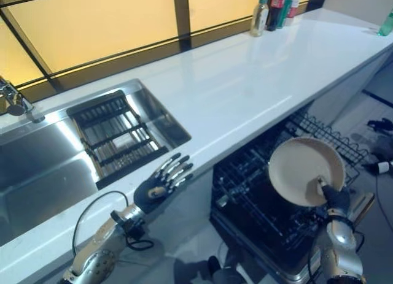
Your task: Pick up plates and place into dishwasher.
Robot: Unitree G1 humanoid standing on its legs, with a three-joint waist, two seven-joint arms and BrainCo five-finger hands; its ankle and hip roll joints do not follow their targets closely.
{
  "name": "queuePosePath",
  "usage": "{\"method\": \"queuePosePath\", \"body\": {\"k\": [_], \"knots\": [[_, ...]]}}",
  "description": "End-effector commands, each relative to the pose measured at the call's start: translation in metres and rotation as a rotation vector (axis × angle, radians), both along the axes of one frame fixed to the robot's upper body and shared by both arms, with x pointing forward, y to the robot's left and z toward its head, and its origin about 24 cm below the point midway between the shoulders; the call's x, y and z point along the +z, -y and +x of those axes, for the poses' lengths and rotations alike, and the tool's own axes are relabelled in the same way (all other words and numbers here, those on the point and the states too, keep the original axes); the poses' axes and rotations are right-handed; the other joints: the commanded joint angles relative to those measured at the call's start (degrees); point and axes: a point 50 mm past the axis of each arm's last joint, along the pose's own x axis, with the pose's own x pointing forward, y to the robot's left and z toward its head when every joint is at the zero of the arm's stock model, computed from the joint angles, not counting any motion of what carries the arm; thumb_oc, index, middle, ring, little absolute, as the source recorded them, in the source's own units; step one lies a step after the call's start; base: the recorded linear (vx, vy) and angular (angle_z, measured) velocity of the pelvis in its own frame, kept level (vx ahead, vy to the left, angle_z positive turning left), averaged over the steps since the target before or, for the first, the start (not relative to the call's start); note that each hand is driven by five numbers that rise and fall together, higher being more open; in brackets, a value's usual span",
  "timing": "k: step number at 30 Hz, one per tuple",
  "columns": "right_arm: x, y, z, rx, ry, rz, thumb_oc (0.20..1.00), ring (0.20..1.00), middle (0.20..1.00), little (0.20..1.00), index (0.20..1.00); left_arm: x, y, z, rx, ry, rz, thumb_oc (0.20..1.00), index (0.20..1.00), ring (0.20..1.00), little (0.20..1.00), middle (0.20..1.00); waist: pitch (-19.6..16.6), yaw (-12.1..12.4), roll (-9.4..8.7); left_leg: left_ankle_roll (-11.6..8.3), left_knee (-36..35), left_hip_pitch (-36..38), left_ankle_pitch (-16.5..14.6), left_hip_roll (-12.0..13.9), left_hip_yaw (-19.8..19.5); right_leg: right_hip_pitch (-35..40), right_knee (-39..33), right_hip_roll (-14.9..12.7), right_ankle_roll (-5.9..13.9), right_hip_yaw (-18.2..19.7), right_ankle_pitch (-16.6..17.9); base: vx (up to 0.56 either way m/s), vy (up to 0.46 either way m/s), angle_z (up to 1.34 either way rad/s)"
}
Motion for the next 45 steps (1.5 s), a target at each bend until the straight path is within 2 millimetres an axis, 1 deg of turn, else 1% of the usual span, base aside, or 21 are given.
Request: {"method": "queuePosePath", "body": {"k": [1,3,5,6,8,9,10,12,15,18,20,21,24,28,33,38,42,45], "knots": [[0.027,0.028,0.004,-0.137,0.126,-0.079,0.200,0.200,0.200,0.200,0.200,0.003,-0.009,-0.005,0.017,0.024,-0.017,1.000,1.000,1.000,1.000,1.000,-3.0,0.8,-2.20,2.57,6.0,-5.0,-2.0,3.0,-3.9,-2.2,7.9,-3.7,4.53,-1.5,-2.9,0.10,-0.031,0.16],[0.024,0.042,-0.004,-0.235,-0.018,-0.244,0.200,0.200,0.200,0.200,0.200,0.004,-0.009,-0.004,0.031,0.024,-0.033,1.000,1.000,1.000,1.000,1.000,-3.4,1.0,-2.44,2.45,6.2,-4.7,-2.1,3.2,-3.9,-2.0,7.8,-3.8,4.52,-1.6,-2.7,0.09,-0.029,0.10],[0.025,0.053,-0.007,-0.281,-0.075,-0.286,0.200,0.200,0.200,0.200,0.200,0.006,-0.011,-0.003,0.039,0.031,-0.049,1.000,1.000,1.000,1.000,1.000,-3.6,1.2,-2.51,2.37,6.5,-4.7,-2.2,3.2,-4.0,-1.9,7.8,-3.7,4.44,-1.5,-2.7,0.07,-0.027,0.00],[0.027,0.064,-0.011,-0.330,-0.130,-0.329,0.200,0.200,0.200,0.200,0.200,0.007,-0.012,-0.003,0.041,0.033,-0.055,1.000,1.000,1.000,1.000,1.000,-3.6,1.5,-2.64,2.30,6.8,-4.6,-2.5,3.2,-4.1,-1.6,7.7,-3.7,4.33,-1.6,-2.7,0.09,-0.051,-0.01],[0.030,0.078,-0.014,-0.380,-0.211,-0.402,0.200,0.200,0.200,0.200,0.200,0.009,-0.013,-0.003,0.035,0.045,-0.056,1.000,1.000,1.000,1.000,1.000,-3.6,2.1,-2.79,2.13,7.2,-4.5,-2.6,3.3,-4.2,-1.3,7.6,-3.8,4.30,-1.8,-2.6,0.08,-0.057,0.00],[0.032,0.081,-0.014,-0.391,-0.235,-0.428,0.200,0.200,0.200,0.200,0.200,0.010,-0.013,-0.004,0.033,0.047,-0.056,1.000,1.000,1.000,1.000,1.000,-3.6,2.3,-2.78,2.08,7.4,-4.5,-2.7,3.4,-4.3,-1.2,7.6,-3.9,4.29,-1.8,-2.6,0.08,-0.065,-0.01],[0.037,0.088,-0.014,-0.420,-0.295,-0.493,0.200,0.200,0.200,0.200,0.200,0.011,-0.013,-0.005,0.026,0.050,-0.053,1.000,1.000,1.000,1.000,1.000,-3.5,2.9,-2.80,2.04,7.6,-4.3,-2.9,3.4,-4.6,-0.9,7.5,-4.0,4.26,-1.9,-2.6,0.08,-0.071,-0.02],[0.042,0.093,-0.012,-0.438,-0.335,-0.539,0.200,0.200,0.200,0.200,0.200,0.012,-0.013,-0.007,0.015,0.047,-0.059,1.000,1.000,1.000,1.000,1.000,-3.3,3.5,-2.64,1.90,7.9,-4.3,-2.9,3.5,-4.8,-0.7,7.6,-4.1,4.24,-2.2,-2.8,0.08,-0.076,0.01],[0.053,0.095,-0.004,-0.444,-0.331,-0.586,0.200,0.200,0.200,0.200,0.200,0.011,-0.012,-0.009,-0.002,0.032,-0.057,1.000,1.000,1.000,1.000,1.000,-2.8,4.2,-2.44,1.69,8.6,-4.6,-2.9,3.8,-5.4,-0.5,7.9,-4.1,3.99,-2.6,-3.1,0.07,-0.070,0.03],[0.059,0.094,0.003,-0.412,-0.366,-0.686,0.200,0.200,0.200,0.200,0.200,0.010,-0.011,-0.010,-0.017,0.025,-0.050,1.000,1.000,1.000,1.000,1.000,-2.5,4.9,-2.30,1.40,9.2,-5.1,-2.8,4.2,-5.9,-0.6,8.5,-4.2,3.80,-3.5,-3.6,0.07,-0.081,0.14],[0.060,0.093,0.005,-0.385,-0.421,-0.765,0.200,0.200,0.200,0.200,0.200,0.010,-0.010,-0.011,-0.021,0.028,-0.043,1.000,1.000,1.000,1.000,1.000,-2.3,5.2,-2.43,1.24,9.8,-5.6,-2.8,4.4,-6.2,-0.9,8.9,-4.2,3.81,-3.8,-3.9,0.06,-0.105,0.10],[0.059,0.093,0.005,-0.355,-0.478,-0.838,0.200,0.200,0.200,0.200,0.200,0.010,-0.011,-0.011,-0.022,0.038,-0.035,1.000,1.000,1.000,1.000,1.000,-2.1,5.4,-2.53,1.19,10.4,-6.0,-2.9,4.5,-6.5,-1.3,9.5,-4.3,3.80,-4.0,-4.1,0.03,-0.109,0.06],[0.058,0.091,0.009,-0.348,-0.535,-0.917,0.200,0.200,0.200,0.200,0.200,0.015,-0.012,-0.011,-0.028,0.077,-0.022,1.000,1.000,1.000,1.000,1.000,-0.9,6.1,-2.54,1.19,12.7,-8.1,-3.1,4.7,-7.7,-2.6,11.0,-4.1,3.43,-4.1,-4.6,-0.02,-0.108,0.11],[0.061,0.090,0.016,-0.367,-0.575,-1.006,0.200,0.200,0.200,0.200,0.200,0.021,-0.013,-0.008,-0.036,0.110,-0.002,1.000,1.000,1.000,1.000,1.000,1.0,6.8,-2.14,1.30,15.4,-10.4,-3.6,4.7,-8.9,-4.0,12.6,-3.9,3.18,-4.2,-5.0,-0.05,-0.080,0.09],[0.065,0.090,0.018,-0.363,-0.630,-1.147,0.200,0.200,0.200,0.200,0.200,0.021,-0.009,-0.009,-0.071,0.092,-0.026,1.000,1.000,1.000,1.000,1.000,1.9,6.6,-1.86,1.30,17.3,-11.2,-4.0,4.6,-9.3,-4.3,12.9,-3.8,3.25,-3.7,-4.6,-0.01,-0.015,0.00],[0.071,0.091,0.020,-0.337,-0.675,-1.293,0.200,0.200,0.200,0.200,0.200,0.018,-0.006,-0.014,-0.094,0.062,-0.039,1.000,1.000,1.000,1.000,1.000,2.1,5.9,-1.79,1.66,17.7,-10.9,-4.3,4.4,-8.5,-4.1,12.0,-4.5,4.26,-2.6,-3.4,0.02,0.001,0.00],[0.074,0.087,0.026,-0.316,-0.686,-1.337,0.200,0.200,0.200,0.200,0.200,0.017,-0.006,-0.014,-0.100,0.050,-0.050,1.000,1.000,1.000,1.000,1.000,2.4,5.1,-1.84,1.73,18.2,-11.0,-4.5,4.5,-7.4,-4.4,11.6,-5.1,4.94,-1.9,-2.4,-0.01,0.004,-0.10],[0.075,0.083,0.031,-0.305,-0.657,-1.312,0.200,0.200,0.200,0.200,0.200,0.015,-0.004,-0.016,-0.128,0.031,-0.064,1.000,1.000,1.000,1.000,1.000,2.6,4.4,-1.85,2.00,19.0,-11.1,-4.9,4.4,-6.8,-4.6,11.6,-5.6,5.21,-1.4,-2.1,-0.01,0.013,-0.12]]}}
